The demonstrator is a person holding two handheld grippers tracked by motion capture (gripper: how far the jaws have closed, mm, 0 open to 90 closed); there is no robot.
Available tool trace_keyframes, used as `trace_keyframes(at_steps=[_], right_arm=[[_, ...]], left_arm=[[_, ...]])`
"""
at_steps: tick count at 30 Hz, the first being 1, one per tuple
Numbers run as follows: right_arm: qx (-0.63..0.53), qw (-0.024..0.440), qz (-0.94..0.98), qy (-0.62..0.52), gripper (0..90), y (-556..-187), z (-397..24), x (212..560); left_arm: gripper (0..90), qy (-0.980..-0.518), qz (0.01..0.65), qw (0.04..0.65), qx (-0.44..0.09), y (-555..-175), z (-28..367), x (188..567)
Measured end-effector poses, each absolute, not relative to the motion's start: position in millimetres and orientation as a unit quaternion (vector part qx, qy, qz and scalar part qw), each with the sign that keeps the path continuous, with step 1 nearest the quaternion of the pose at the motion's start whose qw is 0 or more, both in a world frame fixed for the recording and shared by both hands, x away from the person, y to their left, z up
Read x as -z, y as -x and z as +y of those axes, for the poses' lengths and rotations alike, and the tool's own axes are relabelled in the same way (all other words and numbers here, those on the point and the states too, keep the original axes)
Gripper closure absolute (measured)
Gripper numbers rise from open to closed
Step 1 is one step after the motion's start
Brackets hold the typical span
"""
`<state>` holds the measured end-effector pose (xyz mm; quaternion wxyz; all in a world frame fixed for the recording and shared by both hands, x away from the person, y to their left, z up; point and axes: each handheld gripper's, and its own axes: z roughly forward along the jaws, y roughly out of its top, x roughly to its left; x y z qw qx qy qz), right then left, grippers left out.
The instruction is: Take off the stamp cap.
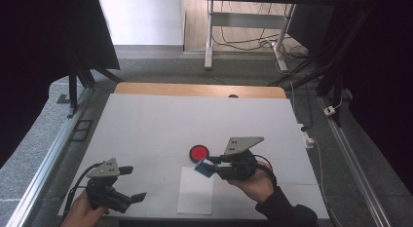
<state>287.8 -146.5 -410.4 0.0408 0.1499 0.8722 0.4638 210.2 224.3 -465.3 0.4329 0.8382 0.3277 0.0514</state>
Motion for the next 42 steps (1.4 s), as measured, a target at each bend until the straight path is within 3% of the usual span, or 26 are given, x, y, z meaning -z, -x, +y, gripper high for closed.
trace_keyframes(at_steps=[15, 42], right_arm=[[-0.463, 0.034, 0.875, -0.136, 71.7, -287, -143, 408], [-0.471, 0.023, 0.875, -0.108, 71.8, -285, -137, 400]], left_arm=[[0.2, -0.85, 0.267, 0.454, -0.004, -238, 201, 463], [0.0, -0.877, 0.156, 0.453, 0.023, -280, 137, 458]])
